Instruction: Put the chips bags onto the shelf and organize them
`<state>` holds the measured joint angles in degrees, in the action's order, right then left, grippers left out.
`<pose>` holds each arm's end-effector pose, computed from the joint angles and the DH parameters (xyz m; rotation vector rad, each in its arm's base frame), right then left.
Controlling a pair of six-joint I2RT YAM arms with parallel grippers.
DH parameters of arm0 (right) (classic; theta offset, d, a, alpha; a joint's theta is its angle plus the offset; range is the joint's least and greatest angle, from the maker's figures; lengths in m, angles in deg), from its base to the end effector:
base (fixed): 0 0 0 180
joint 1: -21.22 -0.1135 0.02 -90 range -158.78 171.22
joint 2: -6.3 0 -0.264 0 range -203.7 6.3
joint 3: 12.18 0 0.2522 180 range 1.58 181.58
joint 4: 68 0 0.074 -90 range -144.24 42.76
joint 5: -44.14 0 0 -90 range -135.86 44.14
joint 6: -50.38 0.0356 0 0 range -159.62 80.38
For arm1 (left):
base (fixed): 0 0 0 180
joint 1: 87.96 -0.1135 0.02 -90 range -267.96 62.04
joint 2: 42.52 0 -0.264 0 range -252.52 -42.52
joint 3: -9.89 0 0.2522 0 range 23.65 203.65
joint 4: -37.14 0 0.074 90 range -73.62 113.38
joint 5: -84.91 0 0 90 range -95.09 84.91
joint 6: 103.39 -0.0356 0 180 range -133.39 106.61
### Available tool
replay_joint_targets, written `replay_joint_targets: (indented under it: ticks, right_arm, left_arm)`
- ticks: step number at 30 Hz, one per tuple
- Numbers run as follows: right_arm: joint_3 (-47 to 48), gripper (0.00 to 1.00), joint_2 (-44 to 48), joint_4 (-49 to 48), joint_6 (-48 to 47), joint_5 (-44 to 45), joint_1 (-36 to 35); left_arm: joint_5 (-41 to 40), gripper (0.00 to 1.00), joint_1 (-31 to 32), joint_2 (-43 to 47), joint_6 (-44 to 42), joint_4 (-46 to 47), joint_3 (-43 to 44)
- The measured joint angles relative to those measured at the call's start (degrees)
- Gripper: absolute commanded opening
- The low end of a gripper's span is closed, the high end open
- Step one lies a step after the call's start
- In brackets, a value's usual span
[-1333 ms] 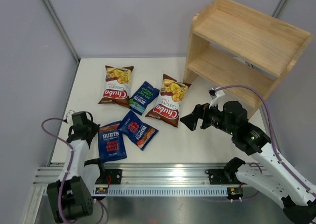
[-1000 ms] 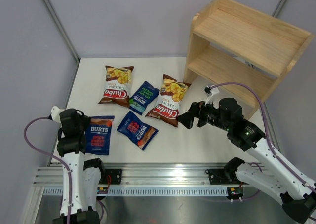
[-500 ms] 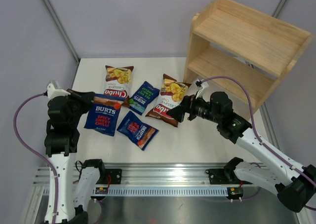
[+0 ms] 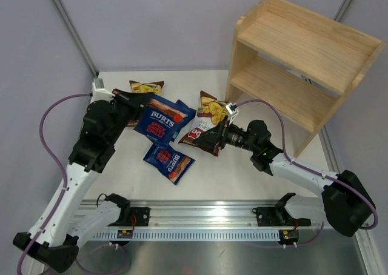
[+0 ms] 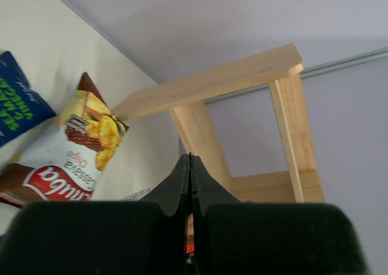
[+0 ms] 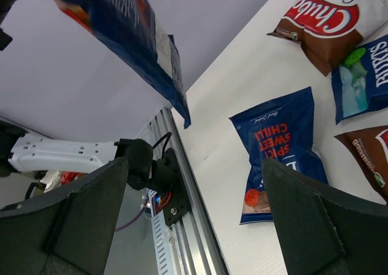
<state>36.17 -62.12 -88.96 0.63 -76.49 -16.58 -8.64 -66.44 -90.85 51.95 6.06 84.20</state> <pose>0.1978 0.1764 0.2741 -0.4359 1.7080 1.4473 0.1685 -0.0641 0.4114 -0.7107 1.6319 -1.0788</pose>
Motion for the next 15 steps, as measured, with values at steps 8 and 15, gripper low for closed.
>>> replay_joint_targets:
  ticks: [8,15]
  right_arm:
    - [-3.58,1.00,-1.51,-15.56,-0.94,0.52,-4.02]
    - [-5.07,0.99,-0.17,-20.90,-3.78,3.48,-4.15]
  left_arm:
    - [-9.44,0.00,14.67,-4.90,7.85,5.35,2.38]
    - [-14.69,0.00,24.92,-7.50,10.86,12.17,3.89]
